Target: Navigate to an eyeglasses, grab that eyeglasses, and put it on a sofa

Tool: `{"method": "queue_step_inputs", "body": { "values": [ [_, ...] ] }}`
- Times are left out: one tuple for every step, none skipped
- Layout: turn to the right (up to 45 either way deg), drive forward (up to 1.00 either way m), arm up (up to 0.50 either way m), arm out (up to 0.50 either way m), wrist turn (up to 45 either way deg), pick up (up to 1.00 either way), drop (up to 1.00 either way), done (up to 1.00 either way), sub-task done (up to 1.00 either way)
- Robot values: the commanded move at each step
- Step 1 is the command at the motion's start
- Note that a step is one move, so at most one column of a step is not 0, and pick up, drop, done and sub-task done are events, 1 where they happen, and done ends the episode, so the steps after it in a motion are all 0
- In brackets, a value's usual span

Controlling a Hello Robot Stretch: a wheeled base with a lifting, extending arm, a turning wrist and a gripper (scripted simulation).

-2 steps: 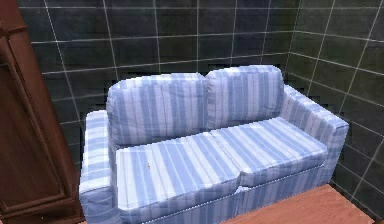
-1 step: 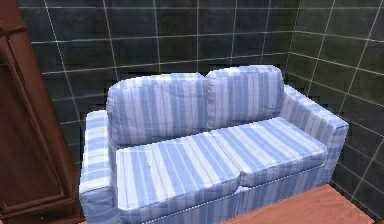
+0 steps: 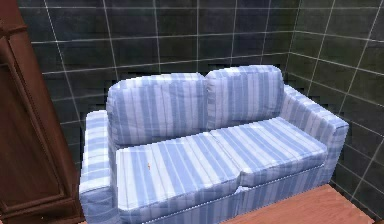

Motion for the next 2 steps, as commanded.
{"method": "queue_step_inputs", "body": {
  "values": [
    [0.0, 0.00, 0.00, 0.00, -45.0, 0.00, 0.00, 0.00, 0.00],
    [0.0, 0.00, 0.00, 0.00, -36.0, 0.00, 0.00, 0.00, 0.00]
  ]
}}
